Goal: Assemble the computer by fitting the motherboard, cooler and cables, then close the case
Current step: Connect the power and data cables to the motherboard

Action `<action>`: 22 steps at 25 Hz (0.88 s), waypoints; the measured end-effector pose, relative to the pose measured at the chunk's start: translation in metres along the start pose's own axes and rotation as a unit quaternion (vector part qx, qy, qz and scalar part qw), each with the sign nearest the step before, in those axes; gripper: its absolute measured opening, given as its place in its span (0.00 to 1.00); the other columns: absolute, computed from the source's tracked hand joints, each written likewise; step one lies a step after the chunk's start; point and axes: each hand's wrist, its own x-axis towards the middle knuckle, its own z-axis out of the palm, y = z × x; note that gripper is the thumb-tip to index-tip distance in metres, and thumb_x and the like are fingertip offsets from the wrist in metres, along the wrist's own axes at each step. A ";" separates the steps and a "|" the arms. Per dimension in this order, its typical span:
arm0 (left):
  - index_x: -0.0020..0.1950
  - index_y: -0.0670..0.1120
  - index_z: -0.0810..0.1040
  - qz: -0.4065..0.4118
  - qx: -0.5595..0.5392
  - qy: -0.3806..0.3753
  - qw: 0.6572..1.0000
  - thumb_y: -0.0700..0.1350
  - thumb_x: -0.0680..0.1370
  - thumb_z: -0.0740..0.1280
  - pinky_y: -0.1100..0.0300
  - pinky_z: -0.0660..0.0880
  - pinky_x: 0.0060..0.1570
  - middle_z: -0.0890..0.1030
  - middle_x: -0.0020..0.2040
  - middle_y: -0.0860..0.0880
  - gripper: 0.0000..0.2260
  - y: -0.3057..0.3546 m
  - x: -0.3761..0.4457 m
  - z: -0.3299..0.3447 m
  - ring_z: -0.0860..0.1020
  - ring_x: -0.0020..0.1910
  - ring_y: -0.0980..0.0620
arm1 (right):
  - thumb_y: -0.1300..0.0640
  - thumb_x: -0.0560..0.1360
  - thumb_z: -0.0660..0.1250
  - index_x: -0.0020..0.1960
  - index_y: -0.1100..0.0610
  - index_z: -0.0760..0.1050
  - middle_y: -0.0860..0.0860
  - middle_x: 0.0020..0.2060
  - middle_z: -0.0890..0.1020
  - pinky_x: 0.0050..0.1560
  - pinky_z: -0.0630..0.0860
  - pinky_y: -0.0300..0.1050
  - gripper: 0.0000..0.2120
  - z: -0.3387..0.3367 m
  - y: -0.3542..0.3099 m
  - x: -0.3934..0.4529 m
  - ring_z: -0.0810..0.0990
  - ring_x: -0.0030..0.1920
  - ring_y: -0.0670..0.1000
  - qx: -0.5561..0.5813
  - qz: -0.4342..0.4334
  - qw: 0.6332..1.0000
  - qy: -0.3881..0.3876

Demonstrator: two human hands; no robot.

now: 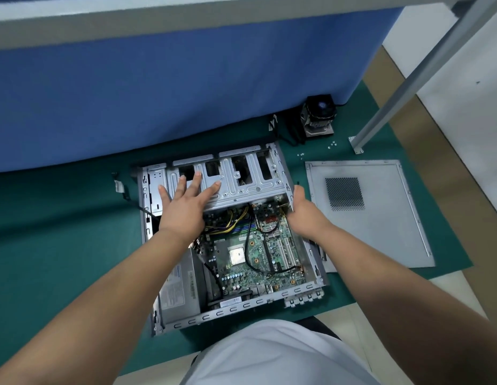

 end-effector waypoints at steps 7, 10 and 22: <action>0.75 0.63 0.66 0.006 -0.059 0.061 0.996 0.66 0.80 0.54 0.35 0.46 0.75 0.61 0.80 0.50 0.24 -0.002 0.022 -0.010 0.52 0.80 0.44 | 0.46 0.81 0.63 0.81 0.52 0.44 0.56 0.60 0.82 0.55 0.81 0.51 0.38 -0.023 0.002 0.002 0.84 0.54 0.57 -0.022 -0.005 0.995 -0.100; 0.76 0.57 0.67 0.008 -0.089 0.140 0.986 0.61 0.81 0.54 0.40 0.54 0.75 0.65 0.79 0.50 0.24 0.010 0.058 -0.018 0.57 0.79 0.45 | 0.30 0.79 0.57 0.81 0.49 0.56 0.51 0.77 0.68 0.68 0.68 0.47 0.38 -0.060 0.006 0.023 0.71 0.73 0.53 -0.018 -0.016 0.994 -0.111; 0.76 0.54 0.68 -0.065 -0.026 0.177 0.982 0.61 0.84 0.49 0.41 0.54 0.76 0.70 0.75 0.51 0.24 0.028 0.119 0.005 0.64 0.77 0.48 | 0.51 0.84 0.61 0.78 0.55 0.66 0.58 0.76 0.67 0.71 0.68 0.46 0.24 -0.085 -0.010 0.219 0.71 0.72 0.59 -0.053 -0.001 0.999 -0.009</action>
